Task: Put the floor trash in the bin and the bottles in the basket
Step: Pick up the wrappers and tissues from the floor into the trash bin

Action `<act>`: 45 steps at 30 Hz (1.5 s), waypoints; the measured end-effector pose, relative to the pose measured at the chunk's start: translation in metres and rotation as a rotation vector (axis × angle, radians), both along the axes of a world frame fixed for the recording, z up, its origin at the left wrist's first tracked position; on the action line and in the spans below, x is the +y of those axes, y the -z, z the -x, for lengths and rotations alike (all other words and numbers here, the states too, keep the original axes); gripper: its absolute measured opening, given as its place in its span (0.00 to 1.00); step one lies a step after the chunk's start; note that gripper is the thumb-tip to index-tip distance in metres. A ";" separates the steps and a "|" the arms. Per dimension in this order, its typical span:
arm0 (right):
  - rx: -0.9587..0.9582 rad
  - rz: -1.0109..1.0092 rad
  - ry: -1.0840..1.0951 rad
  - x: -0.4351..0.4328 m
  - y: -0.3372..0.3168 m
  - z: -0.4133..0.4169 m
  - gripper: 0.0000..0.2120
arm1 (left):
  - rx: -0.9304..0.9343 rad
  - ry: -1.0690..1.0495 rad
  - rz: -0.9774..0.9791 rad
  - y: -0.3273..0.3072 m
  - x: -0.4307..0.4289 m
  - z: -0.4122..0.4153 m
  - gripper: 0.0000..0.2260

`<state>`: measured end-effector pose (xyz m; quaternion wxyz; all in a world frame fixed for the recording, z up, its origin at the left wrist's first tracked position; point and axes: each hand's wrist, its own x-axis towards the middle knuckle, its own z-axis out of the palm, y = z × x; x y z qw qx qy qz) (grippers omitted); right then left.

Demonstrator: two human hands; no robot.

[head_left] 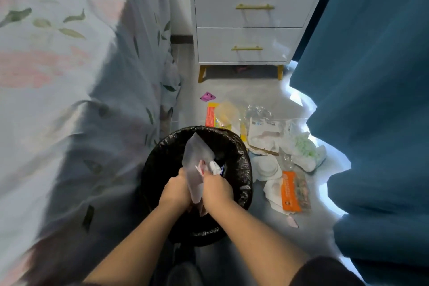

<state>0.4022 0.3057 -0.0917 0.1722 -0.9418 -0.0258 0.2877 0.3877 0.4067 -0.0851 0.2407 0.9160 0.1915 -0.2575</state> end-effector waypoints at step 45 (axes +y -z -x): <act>-0.316 0.223 -0.636 -0.084 -0.056 -0.002 0.26 | -0.107 0.685 -0.511 -0.052 -0.022 -0.014 0.21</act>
